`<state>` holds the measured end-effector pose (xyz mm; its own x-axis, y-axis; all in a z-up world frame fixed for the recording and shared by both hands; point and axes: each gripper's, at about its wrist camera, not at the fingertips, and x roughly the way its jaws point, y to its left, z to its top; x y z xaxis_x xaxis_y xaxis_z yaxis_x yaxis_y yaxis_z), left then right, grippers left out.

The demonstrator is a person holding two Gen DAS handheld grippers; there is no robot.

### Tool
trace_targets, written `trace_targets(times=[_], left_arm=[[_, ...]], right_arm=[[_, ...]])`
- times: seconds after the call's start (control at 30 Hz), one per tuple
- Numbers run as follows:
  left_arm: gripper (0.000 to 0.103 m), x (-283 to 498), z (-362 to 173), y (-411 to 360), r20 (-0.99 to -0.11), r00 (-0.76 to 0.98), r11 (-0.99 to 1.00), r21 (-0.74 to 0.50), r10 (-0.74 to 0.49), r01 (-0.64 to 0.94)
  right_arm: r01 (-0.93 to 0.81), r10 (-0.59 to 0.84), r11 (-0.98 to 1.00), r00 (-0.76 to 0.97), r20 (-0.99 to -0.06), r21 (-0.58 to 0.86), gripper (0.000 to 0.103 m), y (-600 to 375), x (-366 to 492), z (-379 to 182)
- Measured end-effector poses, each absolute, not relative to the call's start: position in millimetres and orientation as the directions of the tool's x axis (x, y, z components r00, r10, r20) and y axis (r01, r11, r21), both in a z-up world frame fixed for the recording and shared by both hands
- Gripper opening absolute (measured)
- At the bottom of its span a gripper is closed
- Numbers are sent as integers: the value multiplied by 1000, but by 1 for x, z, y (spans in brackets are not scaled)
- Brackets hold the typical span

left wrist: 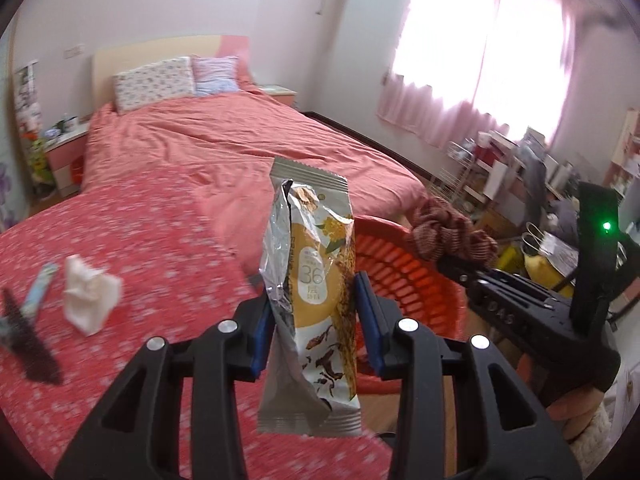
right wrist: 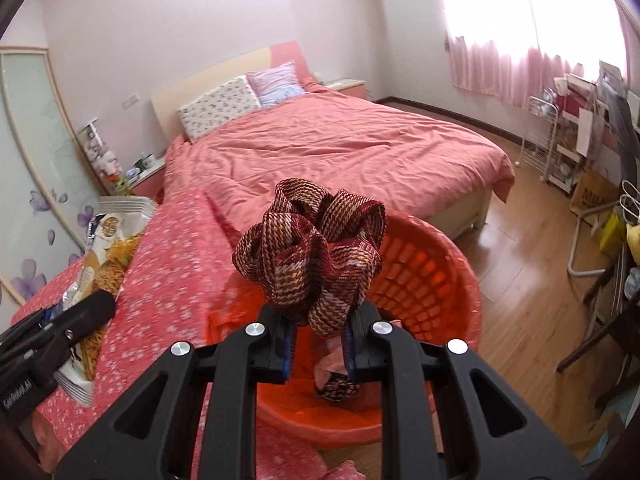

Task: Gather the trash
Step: 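Carry the wrapper and plaid scrunchie over the basket and open both grippers, then grasp the grey-green sock with the left gripper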

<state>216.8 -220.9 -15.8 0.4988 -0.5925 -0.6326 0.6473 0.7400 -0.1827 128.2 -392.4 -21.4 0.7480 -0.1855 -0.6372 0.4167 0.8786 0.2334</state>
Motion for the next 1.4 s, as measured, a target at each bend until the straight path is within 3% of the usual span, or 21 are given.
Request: trace_targets(times=[0.17, 0.23, 0.33, 0.5, 0.7, 1.07, 1.27, 1.4], left_arm=[[41, 227, -36, -267, -661, 456, 723, -196, -596, 663], [53, 231, -44, -277, -675, 452, 729, -188, -582, 659], [61, 239, -57, -282, -698, 456, 750, -177, -552, 637], [71, 246, -67, -265, -717, 481, 784, -148, -505, 603], [84, 242, -66, -218, -713, 562, 837, -63, -419, 544], [87, 262, -73, -68, -716, 677, 955, 52, -168, 292], [86, 288, -80, 33, -730, 682, 997, 1, -52, 77], [78, 308, -78, 78, -739, 672, 998, -66, -39, -14]], right_arm=[[439, -183, 861, 739, -648, 258, 25, -415, 136, -32], [447, -179, 853, 734, -655, 268, 32, -423, 138, -37], [450, -170, 851, 726, -667, 272, 49, -429, 140, -45], [469, -204, 852, 707, -677, 234, 65, -421, 137, -50], [445, -218, 877, 703, -677, 180, 66, -402, 132, -47], [338, -163, 932, 709, -686, 128, 67, -335, 143, -42], [247, -123, 965, 712, -692, 83, 67, -283, 157, -45], [200, -102, 978, 708, -699, 60, 67, -257, 169, -47]])
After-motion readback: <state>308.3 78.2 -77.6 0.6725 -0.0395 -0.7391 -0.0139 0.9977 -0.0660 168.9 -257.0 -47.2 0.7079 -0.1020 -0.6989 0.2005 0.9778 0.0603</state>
